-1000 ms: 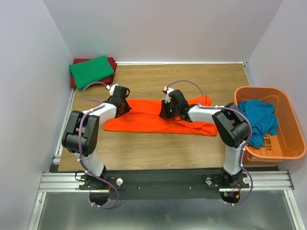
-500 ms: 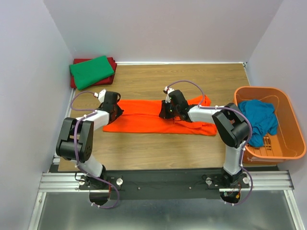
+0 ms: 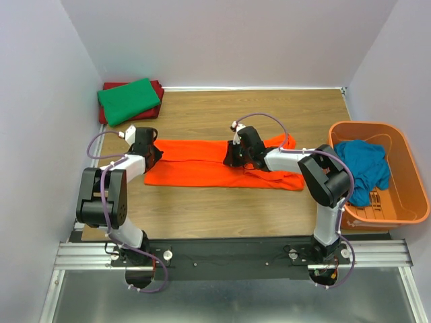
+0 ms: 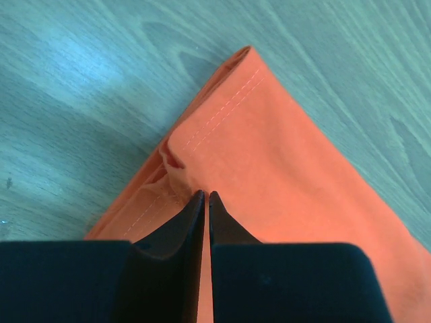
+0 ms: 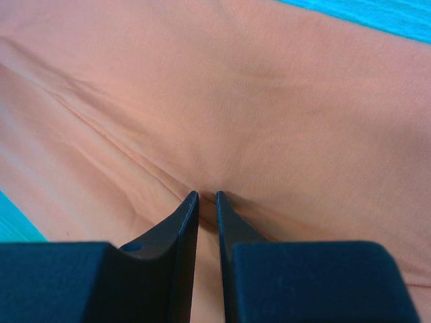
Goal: Fold and stack the t-shirts
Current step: Fold the other side of the tshirt into a rectangle, then rotate the tshirt 90 degrees
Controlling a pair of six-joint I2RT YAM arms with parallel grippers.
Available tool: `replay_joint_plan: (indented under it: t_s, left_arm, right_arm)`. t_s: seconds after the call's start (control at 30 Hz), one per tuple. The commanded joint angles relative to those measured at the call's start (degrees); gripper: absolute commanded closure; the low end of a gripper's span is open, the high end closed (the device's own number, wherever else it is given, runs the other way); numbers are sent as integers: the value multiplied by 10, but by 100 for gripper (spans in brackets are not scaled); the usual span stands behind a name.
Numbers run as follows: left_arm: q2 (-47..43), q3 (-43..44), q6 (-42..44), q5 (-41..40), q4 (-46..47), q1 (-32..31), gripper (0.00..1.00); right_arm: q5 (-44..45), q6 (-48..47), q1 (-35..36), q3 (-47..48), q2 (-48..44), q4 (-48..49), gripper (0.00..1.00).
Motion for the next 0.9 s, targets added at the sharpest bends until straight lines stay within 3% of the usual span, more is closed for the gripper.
replay_joint_plan:
  t_s: [0.0, 0.3, 0.4, 0.53, 0.6, 0.67, 0.73, 0.87]
  left_arm:
    - [15, -17, -18, -19, 4, 5, 86]
    - [-8, -22, -10, 0, 14, 20, 85]
    - [-46, -4, 14, 7, 9, 19, 81]
    - [-101, 34, 56, -10, -24, 6, 72]
    - [-125, 41, 71, -5, -33, -1, 72]
    - [-140, 46, 88, -4, -46, -29, 72]
    - [-143, 48, 102, -20, -52, -86, 72]
    - [-125, 44, 108, -50, -61, -175, 74]
  right_arm:
    - [-3, 6, -6, -17, 0, -11, 77]
    - [-19, 20, -11, -7, -11, -12, 74]
    - [8, 35, -12, 8, -46, -35, 61]
    - [67, 60, -16, 22, -107, -81, 32]
    - [124, 87, -21, 19, -141, -123, 23]
    - [171, 124, -30, 14, -167, -168, 20]
    - [193, 158, -42, 0, -181, -197, 3]
    - [248, 255, -54, -45, -219, -254, 0]
